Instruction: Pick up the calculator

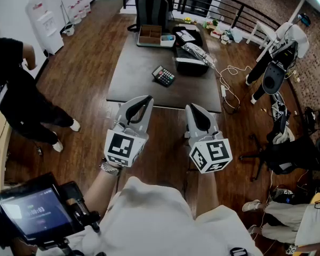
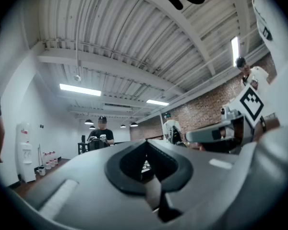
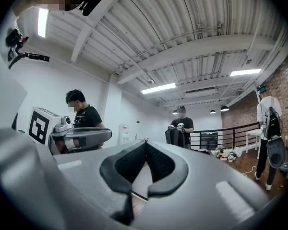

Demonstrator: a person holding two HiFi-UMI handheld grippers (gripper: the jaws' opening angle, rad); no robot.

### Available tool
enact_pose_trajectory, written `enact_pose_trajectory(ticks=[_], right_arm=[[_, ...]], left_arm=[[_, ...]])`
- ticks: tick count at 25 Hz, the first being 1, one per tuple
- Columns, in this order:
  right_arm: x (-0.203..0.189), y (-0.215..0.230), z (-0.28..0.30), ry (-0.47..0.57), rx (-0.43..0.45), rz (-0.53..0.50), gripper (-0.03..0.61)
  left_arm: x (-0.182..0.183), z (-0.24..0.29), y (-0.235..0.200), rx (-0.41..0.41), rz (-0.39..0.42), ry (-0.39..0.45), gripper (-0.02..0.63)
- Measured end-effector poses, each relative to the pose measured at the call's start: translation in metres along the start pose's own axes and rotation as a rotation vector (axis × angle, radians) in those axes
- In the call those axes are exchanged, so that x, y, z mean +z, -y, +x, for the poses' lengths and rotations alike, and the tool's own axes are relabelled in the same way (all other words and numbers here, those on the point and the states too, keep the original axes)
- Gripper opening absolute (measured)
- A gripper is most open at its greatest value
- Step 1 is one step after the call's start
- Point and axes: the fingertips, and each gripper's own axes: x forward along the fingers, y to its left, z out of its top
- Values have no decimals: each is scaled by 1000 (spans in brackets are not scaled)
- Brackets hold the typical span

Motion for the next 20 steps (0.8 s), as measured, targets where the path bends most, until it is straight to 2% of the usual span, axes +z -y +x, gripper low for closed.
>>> enact_pose_trajectory(ticks=[7, 10, 15, 20], right_arm=[[-5, -2, 9, -13, -10, -56, 2], [-5, 3, 19, -3, -4, -38, 2], [-16, 10, 45, 5, 45, -13, 2], [-21, 45, 78, 7, 12, -13, 2]], left_arm=[[-6, -5, -9, -15, -6, 1, 6], [-10, 3, -13, -25, -5, -3, 5], [-21, 26, -30, -22, -10, -15, 5], [-38, 66, -45, -13, -7, -27, 6]])
